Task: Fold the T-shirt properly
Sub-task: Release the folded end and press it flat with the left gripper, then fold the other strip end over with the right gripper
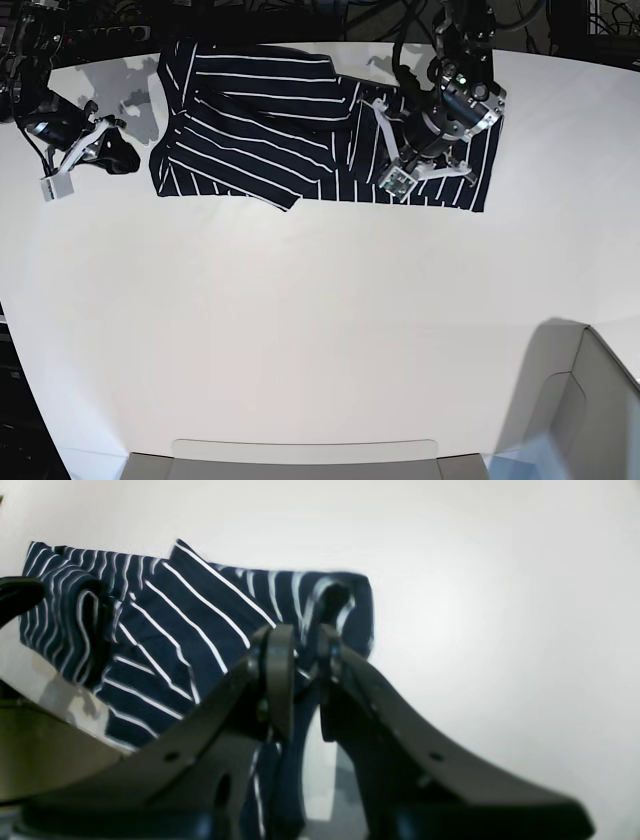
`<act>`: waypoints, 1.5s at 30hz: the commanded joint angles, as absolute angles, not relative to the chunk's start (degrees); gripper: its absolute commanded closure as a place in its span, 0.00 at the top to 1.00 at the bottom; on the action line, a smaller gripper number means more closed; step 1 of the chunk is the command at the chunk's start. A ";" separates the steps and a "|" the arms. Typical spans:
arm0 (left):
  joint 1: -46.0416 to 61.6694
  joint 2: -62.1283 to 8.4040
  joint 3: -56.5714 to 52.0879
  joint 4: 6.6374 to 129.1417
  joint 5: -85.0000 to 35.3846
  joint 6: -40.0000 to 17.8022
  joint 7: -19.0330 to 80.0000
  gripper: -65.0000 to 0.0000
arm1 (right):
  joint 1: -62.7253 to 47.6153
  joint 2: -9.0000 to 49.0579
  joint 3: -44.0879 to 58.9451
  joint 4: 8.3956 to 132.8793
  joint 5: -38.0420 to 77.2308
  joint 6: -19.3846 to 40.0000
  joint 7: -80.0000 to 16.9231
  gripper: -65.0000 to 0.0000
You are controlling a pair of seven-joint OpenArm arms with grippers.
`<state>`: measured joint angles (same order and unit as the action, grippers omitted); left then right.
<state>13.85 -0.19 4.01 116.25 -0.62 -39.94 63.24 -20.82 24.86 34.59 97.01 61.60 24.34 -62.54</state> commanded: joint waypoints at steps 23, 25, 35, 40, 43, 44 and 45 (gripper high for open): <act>13.67 -0.13 3.82 116.97 -1.10 -40.00 62.46 0.00 | -20.88 19.30 30.37 86.55 55.87 36.79 -64.04 0.40; 13.67 -0.13 3.82 116.97 -1.10 -40.00 62.46 0.00 | -20.79 18.33 29.67 84.53 55.87 36.79 -64.22 0.40; 14.81 -0.13 3.74 116.97 -1.10 -40.00 62.37 0.00 | -15.43 15.43 19.82 78.99 57.89 36.79 -63.96 0.40; 15.52 -0.13 3.74 116.97 -1.10 -40.00 62.37 0.00 | -10.68 14.11 15.16 78.90 57.27 36.79 -63.87 0.40; 15.52 -0.13 3.74 116.97 -1.10 -40.00 62.37 0.00 | -7.08 12.18 12.79 78.99 52.70 36.79 -63.87 0.40; 15.52 -0.13 3.74 116.97 -1.10 -40.00 62.37 0.00 | -5.67 11.38 12.18 78.99 50.33 36.79 -63.87 0.40; 15.60 -0.13 3.74 116.97 -1.10 -40.00 62.37 0.00 | -4.70 10.86 11.82 78.99 48.13 36.79 -63.87 0.40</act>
<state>15.59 -0.23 3.68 116.01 -0.62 -40.10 62.96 -5.41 10.26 11.64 78.37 48.80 37.21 -63.53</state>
